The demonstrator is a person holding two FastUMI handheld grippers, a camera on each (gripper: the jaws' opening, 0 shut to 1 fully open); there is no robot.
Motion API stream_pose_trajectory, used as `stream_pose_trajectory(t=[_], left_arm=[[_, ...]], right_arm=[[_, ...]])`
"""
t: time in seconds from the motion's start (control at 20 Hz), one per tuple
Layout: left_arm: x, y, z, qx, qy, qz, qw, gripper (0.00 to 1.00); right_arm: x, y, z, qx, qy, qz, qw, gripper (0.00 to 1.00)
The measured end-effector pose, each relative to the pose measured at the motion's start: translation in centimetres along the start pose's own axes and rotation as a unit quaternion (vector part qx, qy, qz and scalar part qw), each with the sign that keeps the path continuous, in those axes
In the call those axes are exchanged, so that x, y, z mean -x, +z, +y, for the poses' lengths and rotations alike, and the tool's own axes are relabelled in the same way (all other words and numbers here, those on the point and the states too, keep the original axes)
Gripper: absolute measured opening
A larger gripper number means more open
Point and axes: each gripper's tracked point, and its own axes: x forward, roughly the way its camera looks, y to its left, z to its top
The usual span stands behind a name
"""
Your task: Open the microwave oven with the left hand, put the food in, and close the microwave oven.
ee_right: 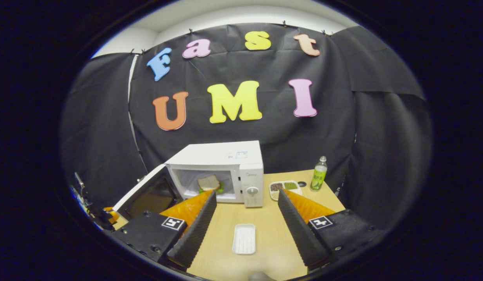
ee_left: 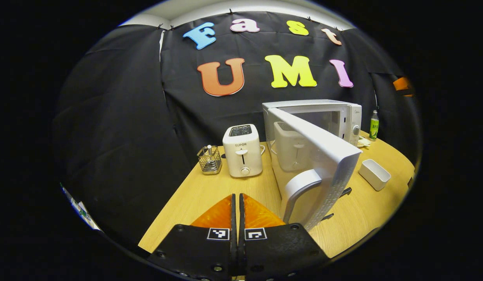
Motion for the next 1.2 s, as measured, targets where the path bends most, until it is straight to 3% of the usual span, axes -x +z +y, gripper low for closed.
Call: stream_pose_trajectory(t=[0.05, 0.1, 0.4, 0.45, 0.5, 0.6, 0.65, 0.75, 0.8, 0.85, 0.9, 1.0, 1.05, 1.1, 1.2], left_arm=[[-0.5, -0.2, -0.7, 0.003, -0.008, 0.001, 1.000, 0.00], [-0.6, 0.1, -1.3, 0.002, -0.013, -0.005, 1.000, 0.00], [-0.8, -0.4, -4.9, 0.005, -0.040, 0.007, 0.999, 0.00], [-0.7, -0.2, -5.7, 0.004, -0.044, 0.004, 0.999, 0.00], [-0.7, 0.0, -6.6, 0.007, -0.048, 0.004, 0.999, 0.00], [-0.8, 0.7, -8.8, 0.017, -0.060, 0.000, 0.998, 0.00], [-0.8, 1.0, -10.1, 0.022, -0.070, -0.002, 0.997, 0.00], [-0.9, 1.8, -12.8, 0.021, -0.088, -0.008, 0.996, 0.00], [-1.1, 2.1, -14.1, 0.018, -0.097, -0.011, 0.995, 0.00], [-1.4, 2.6, -15.5, 0.015, -0.106, -0.014, 0.994, 0.00], [-1.7, 2.9, -16.6, 0.011, -0.115, -0.019, 0.993, 0.00], [-2.3, 3.8, -19.2, -0.001, -0.132, -0.028, 0.991, 0.00], [-2.8, 4.1, -20.5, -0.005, -0.141, -0.030, 0.990, 0.00], [-3.2, 4.5, -21.7, -0.009, -0.150, -0.032, 0.988, 0.00], [-4.2, 5.4, -24.1, -0.017, -0.168, -0.037, 0.985, 0.00]], right_arm=[[0.3, -0.1, -0.4, -0.002, -0.001, 0.003, 1.000, 0.92], [0.5, -0.1, -0.7, -0.008, -0.001, 0.004, 1.000, 1.00], [0.2, -0.6, -3.5, -0.039, -0.015, 0.018, 0.999, 1.00], [0.1, -0.5, -3.9, -0.041, -0.014, 0.020, 0.999, 0.92], [0.0, -0.6, -4.2, -0.039, -0.014, 0.022, 0.999, 1.00], [-0.1, -0.4, -5.2, -0.032, -0.016, 0.023, 0.999, 1.00], [-0.1, -0.2, -5.7, -0.035, -0.018, 0.022, 0.999, 0.92], [-0.3, -0.3, -6.4, -0.042, -0.017, 0.030, 0.999, 0.92], [-0.4, -0.4, -6.8, -0.044, -0.017, 0.035, 0.998, 1.00], [-0.3, -0.3, -7.3, -0.046, -0.019, 0.037, 0.998, 0.92], [-0.4, -0.1, -7.8, -0.046, -0.021, 0.038, 0.998, 1.00], [-0.3, 0.6, -8.6, -0.044, -0.024, 0.031, 0.998, 1.00], [-0.3, 0.9, -9.3, -0.035, -0.031, 0.026, 0.999, 0.92], [-0.4, 1.2, -10.2, -0.026, -0.038, 0.020, 0.999, 1.00], [-0.4, 1.5, -11.2, -0.026, -0.045, 0.018, 0.999, 1.00]])
